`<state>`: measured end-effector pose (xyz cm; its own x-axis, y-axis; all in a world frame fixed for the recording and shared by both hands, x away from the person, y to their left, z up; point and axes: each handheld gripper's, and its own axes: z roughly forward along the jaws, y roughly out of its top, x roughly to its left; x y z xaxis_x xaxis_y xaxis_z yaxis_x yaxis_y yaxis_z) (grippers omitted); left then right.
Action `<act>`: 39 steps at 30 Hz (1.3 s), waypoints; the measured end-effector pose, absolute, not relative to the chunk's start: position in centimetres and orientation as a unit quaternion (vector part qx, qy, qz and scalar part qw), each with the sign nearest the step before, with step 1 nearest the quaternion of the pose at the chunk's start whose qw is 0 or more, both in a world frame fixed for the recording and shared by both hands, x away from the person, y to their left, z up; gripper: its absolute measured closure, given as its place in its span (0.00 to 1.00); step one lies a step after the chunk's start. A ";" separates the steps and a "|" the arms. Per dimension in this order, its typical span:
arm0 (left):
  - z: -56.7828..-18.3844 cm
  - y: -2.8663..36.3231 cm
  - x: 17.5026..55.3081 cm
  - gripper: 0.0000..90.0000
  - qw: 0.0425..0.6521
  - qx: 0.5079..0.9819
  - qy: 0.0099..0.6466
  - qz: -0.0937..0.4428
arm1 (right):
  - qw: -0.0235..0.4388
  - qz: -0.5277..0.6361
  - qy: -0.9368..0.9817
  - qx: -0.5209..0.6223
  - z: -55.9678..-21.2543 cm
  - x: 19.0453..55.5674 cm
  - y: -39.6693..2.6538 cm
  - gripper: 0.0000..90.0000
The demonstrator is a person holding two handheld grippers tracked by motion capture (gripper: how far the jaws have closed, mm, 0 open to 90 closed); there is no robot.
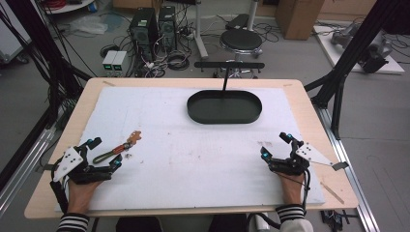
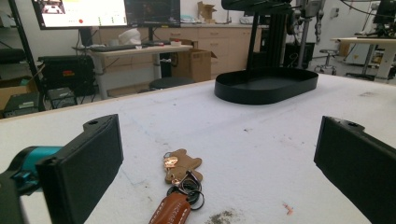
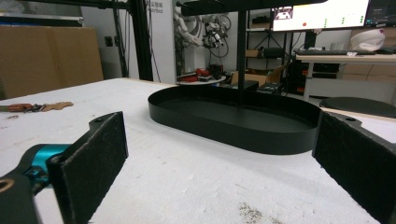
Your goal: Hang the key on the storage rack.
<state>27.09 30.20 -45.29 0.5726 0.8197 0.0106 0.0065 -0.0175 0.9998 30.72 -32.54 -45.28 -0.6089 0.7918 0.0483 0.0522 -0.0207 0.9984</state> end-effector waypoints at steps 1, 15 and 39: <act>-45.3 30.2 27.1 0.02 0.619 0.635 0.326 0.328 | 0.292 0.633 0.636 0.332 -45.3 30.7 -32.5 0.03; -45.3 30.2 27.1 0.02 0.618 0.632 0.331 0.329 | 0.291 0.633 0.635 0.332 -45.3 30.7 -32.6 0.03; -38.8 32.5 28.7 0.02 0.509 0.759 0.311 0.262 | 0.292 0.636 0.633 0.332 -45.3 30.8 -32.6 0.03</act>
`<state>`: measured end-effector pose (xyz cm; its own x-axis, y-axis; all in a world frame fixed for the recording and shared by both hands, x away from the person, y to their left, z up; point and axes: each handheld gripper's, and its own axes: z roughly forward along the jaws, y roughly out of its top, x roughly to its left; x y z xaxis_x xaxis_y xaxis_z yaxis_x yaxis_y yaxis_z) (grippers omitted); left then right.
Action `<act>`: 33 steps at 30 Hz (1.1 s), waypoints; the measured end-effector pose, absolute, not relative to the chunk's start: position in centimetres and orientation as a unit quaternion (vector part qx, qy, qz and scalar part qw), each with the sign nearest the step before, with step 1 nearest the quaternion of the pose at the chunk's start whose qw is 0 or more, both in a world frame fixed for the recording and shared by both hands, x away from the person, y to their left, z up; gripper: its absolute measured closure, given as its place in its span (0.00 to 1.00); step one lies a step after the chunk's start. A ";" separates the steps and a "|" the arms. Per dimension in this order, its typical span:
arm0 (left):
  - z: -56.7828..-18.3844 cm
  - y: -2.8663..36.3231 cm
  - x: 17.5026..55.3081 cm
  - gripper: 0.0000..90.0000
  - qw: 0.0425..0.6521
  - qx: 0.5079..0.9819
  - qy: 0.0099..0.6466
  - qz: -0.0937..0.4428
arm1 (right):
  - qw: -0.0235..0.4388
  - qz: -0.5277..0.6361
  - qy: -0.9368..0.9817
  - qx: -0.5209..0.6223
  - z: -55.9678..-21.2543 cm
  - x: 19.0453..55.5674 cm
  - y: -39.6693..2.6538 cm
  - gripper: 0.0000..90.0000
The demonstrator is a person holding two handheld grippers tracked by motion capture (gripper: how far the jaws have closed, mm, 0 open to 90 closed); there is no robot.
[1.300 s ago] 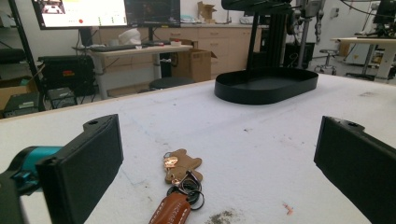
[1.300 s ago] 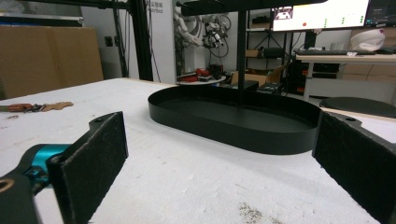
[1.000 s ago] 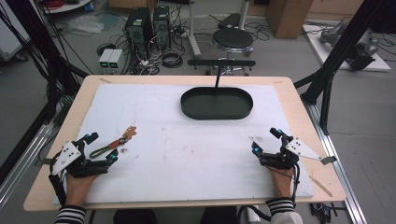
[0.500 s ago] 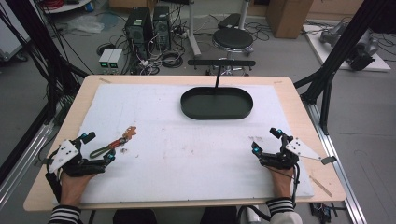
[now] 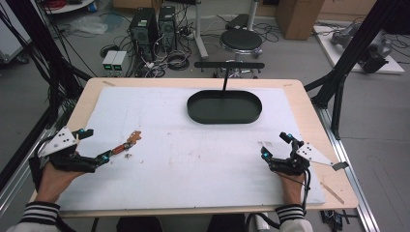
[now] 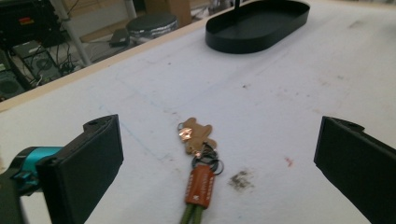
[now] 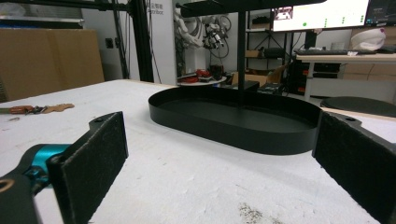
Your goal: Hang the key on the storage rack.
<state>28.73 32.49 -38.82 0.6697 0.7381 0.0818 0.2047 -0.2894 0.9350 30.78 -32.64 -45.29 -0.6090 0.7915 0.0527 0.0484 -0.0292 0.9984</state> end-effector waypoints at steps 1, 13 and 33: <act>-38.4 32.6 28.9 0.02 0.499 0.765 0.308 0.264 | 0.292 0.636 0.633 0.332 -45.3 30.8 -32.6 0.03; -35.7 33.3 31.7 0.02 0.380 0.840 0.298 0.247 | 0.296 0.635 0.634 0.329 -45.3 30.8 -32.6 0.03; -38.1 31.6 34.9 0.15 0.250 0.912 0.289 0.148 | 0.292 0.635 0.634 0.331 -45.3 30.8 -32.6 0.03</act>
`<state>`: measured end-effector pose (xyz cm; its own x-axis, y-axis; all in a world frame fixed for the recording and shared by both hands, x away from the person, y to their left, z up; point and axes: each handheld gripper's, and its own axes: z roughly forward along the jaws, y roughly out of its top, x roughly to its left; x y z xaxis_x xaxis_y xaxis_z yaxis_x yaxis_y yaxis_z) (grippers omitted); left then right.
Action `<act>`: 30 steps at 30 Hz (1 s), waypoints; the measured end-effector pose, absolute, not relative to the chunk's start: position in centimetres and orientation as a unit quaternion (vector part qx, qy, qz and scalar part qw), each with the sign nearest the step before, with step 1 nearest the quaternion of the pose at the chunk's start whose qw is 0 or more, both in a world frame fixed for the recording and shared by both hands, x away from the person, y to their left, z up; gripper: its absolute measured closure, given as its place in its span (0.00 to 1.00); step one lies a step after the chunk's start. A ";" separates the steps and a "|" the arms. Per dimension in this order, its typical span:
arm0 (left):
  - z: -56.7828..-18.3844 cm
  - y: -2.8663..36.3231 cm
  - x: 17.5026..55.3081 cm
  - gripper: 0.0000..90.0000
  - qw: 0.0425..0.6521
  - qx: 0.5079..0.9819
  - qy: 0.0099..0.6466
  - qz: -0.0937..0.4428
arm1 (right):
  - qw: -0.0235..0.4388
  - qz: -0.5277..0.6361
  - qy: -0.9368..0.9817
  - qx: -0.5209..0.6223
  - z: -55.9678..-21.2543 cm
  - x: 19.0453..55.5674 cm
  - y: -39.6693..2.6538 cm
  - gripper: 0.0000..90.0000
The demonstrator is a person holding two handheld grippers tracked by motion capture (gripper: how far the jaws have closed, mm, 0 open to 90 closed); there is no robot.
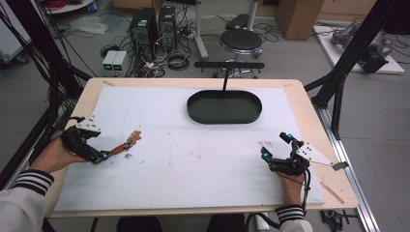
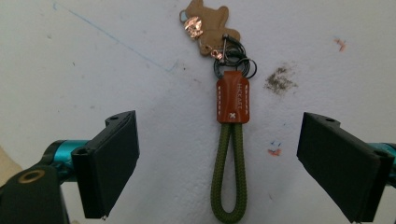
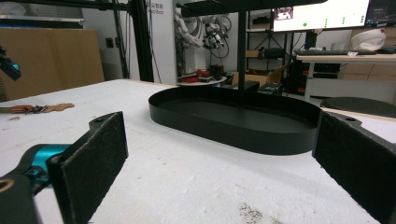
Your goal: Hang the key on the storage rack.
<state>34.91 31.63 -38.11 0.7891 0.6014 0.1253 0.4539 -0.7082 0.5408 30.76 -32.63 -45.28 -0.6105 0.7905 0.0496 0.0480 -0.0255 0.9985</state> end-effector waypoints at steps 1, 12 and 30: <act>-38.1 31.6 34.9 0.15 0.250 0.912 0.289 0.148 | 0.292 0.635 0.634 0.330 -45.3 30.8 -32.6 0.03; -39.1 31.1 35.8 0.19 0.206 0.926 0.294 0.119 | 0.292 0.636 0.633 0.331 -45.3 30.8 -32.6 0.03; -40.5 30.5 36.7 0.37 0.142 0.942 0.294 0.079 | 0.292 0.636 0.632 0.332 -45.3 30.8 -32.6 0.03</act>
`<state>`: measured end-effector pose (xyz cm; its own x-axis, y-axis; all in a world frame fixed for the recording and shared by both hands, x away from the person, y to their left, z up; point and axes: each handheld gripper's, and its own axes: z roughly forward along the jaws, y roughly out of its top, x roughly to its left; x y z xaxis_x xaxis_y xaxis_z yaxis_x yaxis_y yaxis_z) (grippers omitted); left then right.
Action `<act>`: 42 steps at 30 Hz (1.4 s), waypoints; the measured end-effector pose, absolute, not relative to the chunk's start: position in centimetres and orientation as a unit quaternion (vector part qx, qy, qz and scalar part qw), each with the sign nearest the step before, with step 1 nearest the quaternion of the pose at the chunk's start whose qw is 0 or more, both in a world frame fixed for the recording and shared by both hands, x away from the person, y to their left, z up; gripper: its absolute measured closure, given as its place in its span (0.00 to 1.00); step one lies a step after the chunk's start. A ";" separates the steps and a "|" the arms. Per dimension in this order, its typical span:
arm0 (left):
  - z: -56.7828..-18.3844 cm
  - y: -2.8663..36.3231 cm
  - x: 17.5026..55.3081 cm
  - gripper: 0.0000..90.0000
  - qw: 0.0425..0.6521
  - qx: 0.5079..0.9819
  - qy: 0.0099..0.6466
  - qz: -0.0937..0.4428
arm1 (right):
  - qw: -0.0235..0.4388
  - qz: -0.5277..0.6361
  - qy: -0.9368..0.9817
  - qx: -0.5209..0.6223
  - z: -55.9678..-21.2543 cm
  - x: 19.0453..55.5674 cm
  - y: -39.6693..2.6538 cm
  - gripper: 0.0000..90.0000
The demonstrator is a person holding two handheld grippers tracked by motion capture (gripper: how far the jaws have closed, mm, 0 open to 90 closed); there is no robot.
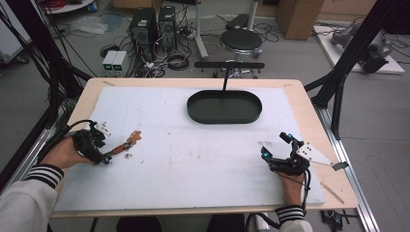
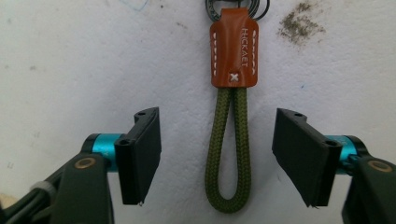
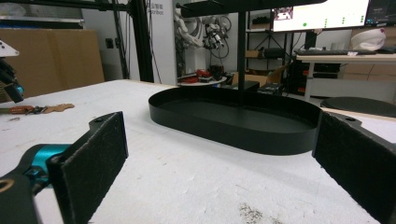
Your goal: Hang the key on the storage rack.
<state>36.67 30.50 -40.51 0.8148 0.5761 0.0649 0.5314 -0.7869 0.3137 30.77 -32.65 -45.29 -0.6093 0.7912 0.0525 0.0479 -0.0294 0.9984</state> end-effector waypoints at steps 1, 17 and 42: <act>-40.5 30.5 36.7 0.39 0.142 0.942 0.294 0.079 | 0.292 0.636 0.632 0.332 -45.3 30.8 -32.6 0.03; -40.6 30.2 36.8 0.67 0.122 0.945 0.298 0.050 | 0.290 0.637 0.633 0.332 -45.3 30.8 -32.7 0.03; -39.0 30.0 36.2 0.87 0.169 0.942 0.280 0.080 | 0.290 0.637 0.631 0.335 -45.3 30.7 -32.7 0.03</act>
<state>36.24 29.95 -39.00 0.8306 0.5541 0.0561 0.4999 -0.7861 0.3636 30.73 -32.67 -45.27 -0.6069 0.7925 0.0602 0.0530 -0.0352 0.9980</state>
